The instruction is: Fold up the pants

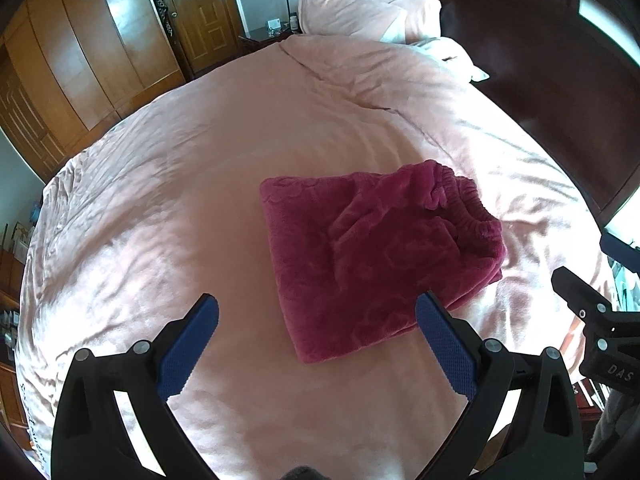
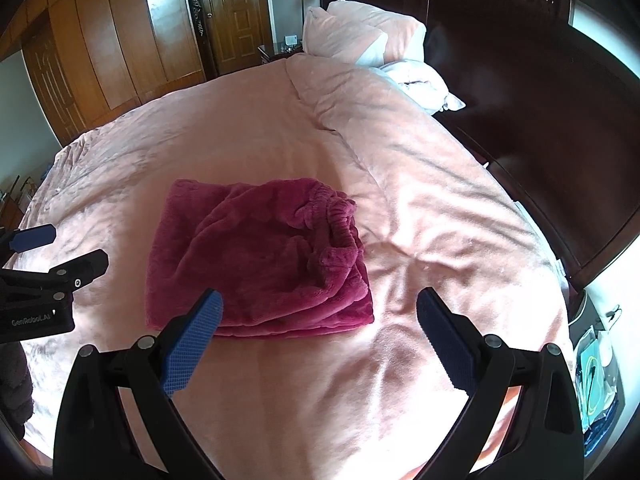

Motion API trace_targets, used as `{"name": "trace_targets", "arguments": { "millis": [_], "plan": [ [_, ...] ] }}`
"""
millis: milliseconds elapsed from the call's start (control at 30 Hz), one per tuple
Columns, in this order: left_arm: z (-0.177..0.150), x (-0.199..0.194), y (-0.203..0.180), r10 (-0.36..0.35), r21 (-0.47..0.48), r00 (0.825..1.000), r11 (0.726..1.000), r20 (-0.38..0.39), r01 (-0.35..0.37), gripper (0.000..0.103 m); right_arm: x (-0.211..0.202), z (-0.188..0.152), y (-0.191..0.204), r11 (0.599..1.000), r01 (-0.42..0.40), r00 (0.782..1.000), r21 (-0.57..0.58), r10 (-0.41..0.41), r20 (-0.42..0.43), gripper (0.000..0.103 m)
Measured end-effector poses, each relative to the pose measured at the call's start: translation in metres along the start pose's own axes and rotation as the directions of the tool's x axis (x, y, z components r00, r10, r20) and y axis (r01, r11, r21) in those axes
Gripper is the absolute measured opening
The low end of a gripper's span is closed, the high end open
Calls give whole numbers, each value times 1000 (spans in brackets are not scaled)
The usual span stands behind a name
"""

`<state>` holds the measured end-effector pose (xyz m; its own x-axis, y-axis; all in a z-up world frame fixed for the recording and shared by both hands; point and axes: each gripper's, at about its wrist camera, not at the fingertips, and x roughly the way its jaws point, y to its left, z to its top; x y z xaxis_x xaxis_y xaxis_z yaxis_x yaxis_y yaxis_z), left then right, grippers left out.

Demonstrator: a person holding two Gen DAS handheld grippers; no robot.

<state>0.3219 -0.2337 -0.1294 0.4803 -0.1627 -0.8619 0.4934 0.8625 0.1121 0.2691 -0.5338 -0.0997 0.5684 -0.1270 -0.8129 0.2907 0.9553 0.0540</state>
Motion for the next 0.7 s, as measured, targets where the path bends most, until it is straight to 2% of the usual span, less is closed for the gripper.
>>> {"name": "trace_targets", "arguments": {
  "millis": [367,700],
  "plan": [
    [2,5,5,8,27,1000,1000,30,-9,98,13,3,2,1000,12,1000,8,-12,-17,99],
    [-1,11,16,-6,5,1000,1000,0,6,98,15,1,10,1000,27,999,10,-27,-31,99]
  ]
}}
